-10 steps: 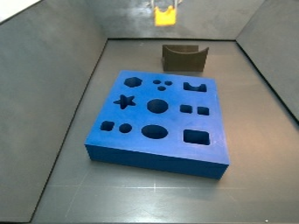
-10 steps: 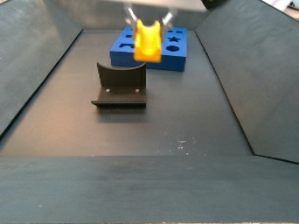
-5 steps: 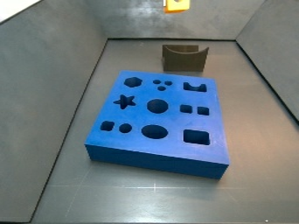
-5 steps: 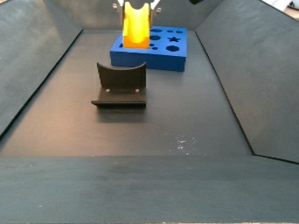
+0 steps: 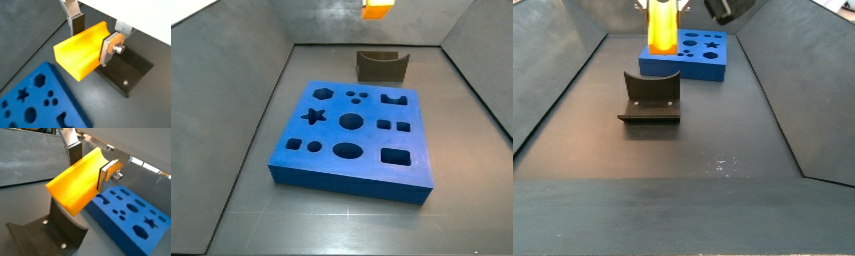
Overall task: Pick up the arch object. Move up. Place the arch object on the fixture. Regrasp the arch object. Move to above the board. Insert the arch object.
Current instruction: Place the arch object on the fixture.
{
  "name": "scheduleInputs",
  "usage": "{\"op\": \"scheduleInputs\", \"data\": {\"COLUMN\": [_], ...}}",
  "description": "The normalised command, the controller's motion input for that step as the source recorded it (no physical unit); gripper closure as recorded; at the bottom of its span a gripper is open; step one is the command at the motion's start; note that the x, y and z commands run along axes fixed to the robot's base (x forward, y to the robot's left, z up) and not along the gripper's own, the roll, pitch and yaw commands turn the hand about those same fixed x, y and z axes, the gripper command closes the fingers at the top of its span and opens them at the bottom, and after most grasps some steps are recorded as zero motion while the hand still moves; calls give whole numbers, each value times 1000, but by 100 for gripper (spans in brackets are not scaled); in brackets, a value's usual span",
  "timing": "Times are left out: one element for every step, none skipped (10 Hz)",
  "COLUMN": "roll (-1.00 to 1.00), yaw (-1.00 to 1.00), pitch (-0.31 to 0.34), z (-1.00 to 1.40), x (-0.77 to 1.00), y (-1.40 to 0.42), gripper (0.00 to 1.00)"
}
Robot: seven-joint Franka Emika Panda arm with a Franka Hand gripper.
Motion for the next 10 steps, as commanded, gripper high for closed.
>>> {"op": "scheduleInputs", "data": {"roll": [-608, -502, -294, -202, -159, -154, -1000, -1000, -933, -786], "yaw": [-129, -128, -119, -109, -102, -88, -17, -23, -95, -134], "pitch": [79, 67, 51, 36, 30, 29, 224, 228, 235, 218], "z": [-23, -26, -21, -12, -15, -15, -1000, -1000, -1000, -1000], "x": [418, 395, 348, 305, 251, 177, 155, 146, 164, 184], "y": [49, 49, 46, 35, 37, 37, 133, 136, 139, 132], "gripper": [100, 100, 100, 100, 100, 100, 100, 100, 100, 100]}}
